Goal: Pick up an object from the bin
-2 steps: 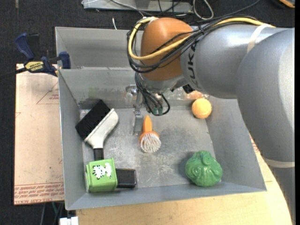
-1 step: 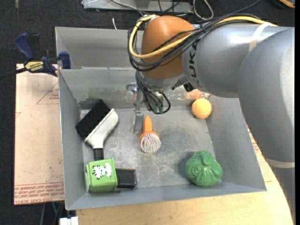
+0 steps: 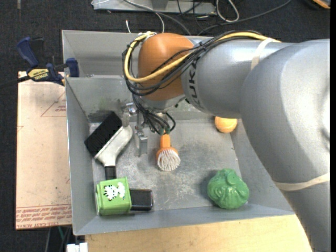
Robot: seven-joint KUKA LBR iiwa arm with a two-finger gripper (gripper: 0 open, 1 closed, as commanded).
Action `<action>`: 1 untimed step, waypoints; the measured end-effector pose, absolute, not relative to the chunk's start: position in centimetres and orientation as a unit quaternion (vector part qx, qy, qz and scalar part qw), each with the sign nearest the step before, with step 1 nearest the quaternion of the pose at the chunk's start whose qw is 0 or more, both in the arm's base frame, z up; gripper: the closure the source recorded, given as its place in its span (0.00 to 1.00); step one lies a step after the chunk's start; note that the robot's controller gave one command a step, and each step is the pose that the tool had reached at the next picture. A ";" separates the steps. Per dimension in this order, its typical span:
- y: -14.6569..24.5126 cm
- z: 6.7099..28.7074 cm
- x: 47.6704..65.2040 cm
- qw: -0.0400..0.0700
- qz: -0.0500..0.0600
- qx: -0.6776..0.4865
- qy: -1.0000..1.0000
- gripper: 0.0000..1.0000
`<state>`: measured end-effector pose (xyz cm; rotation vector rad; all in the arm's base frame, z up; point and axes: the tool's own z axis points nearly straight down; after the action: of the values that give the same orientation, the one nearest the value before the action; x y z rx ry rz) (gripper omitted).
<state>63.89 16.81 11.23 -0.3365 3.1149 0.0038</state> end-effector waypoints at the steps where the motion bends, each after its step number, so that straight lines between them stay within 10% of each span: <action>1: 18.4 9.2 64.4 0.001 0.000 -0.198 0.980 0.00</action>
Offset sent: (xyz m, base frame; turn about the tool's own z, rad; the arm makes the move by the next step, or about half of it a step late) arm -0.0068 0.0478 -0.0055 -0.3066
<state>64.44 18.36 9.18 -0.6207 3.0766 0.0006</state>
